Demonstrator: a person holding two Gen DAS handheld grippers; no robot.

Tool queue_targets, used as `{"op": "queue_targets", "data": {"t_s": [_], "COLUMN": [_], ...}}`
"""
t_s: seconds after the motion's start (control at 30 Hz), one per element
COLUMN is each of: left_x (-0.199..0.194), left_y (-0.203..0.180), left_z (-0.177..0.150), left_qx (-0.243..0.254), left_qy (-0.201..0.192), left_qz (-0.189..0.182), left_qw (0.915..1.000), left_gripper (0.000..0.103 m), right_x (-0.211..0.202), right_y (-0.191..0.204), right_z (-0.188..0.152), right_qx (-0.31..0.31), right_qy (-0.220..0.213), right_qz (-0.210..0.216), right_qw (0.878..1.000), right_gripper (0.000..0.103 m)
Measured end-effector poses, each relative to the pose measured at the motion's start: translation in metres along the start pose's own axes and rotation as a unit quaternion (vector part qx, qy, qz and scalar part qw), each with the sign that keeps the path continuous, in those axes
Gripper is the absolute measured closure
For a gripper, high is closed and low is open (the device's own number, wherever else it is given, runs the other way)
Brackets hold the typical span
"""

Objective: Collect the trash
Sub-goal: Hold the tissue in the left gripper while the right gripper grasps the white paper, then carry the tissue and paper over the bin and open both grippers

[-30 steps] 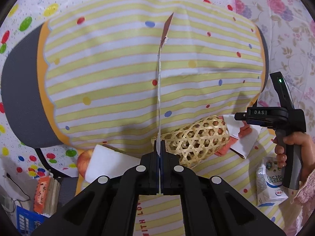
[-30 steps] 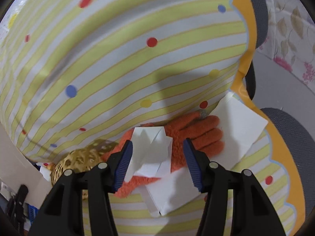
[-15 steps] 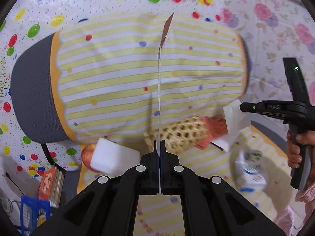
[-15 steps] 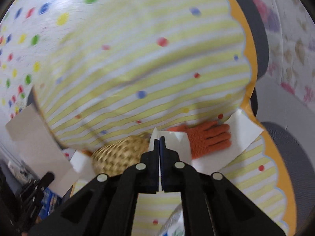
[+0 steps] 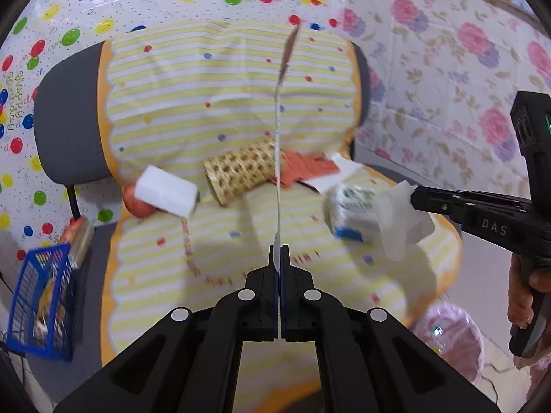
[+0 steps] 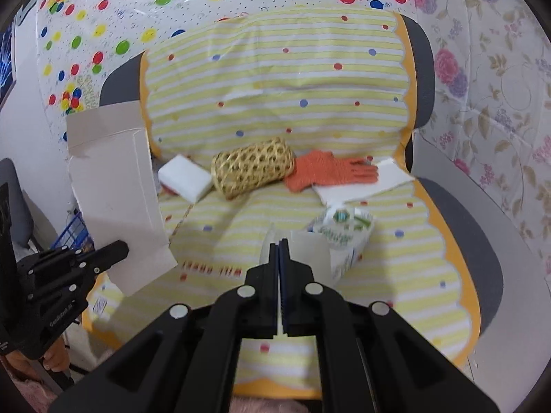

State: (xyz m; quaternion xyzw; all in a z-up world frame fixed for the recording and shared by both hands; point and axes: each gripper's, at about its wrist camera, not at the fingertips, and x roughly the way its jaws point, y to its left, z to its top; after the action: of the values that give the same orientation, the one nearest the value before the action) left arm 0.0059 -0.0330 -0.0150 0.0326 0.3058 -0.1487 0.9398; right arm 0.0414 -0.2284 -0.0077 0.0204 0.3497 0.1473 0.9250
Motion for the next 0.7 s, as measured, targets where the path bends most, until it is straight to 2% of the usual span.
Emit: {"op": "queue_targets", "data": {"t_s": [0.23,0.37,0.57,0.7], "left_x": [-0.025,-0.027,-0.022,-0.015], "left_y": [-0.028,-0.051,-0.092,-0.133], "left_z": [-0.033,-0.047,-0.056,-0.061], "left_qx": [0.01,0.045,0.066,0.098], "left_qy": [0.003,0.009,0.024,0.035], "left_qz": [-0.03,-0.04,-0.105,-0.151], "left_qw": [0.9995,0.9982,0.992,0.983], "left_gripper": [0.103,0.102,0.102,0.102], "right_x": [-0.039,-0.058,-0.086,-0.108], "right_y": [0.001,-0.005,-0.027,-0.046], "right_z": [-0.044,-0.062,-0.091,-0.115], "right_qx": [0.02,0.031,0.057,0.081], "right_qy": [-0.01,-0.016,-0.01,-0.009], "right_qz": [-0.024,-0.046,-0.08,-0.113], "right_qw": [0.999,0.998,0.995,0.99], "right_gripper": [0.102,0.102,0.102,0.101]}}
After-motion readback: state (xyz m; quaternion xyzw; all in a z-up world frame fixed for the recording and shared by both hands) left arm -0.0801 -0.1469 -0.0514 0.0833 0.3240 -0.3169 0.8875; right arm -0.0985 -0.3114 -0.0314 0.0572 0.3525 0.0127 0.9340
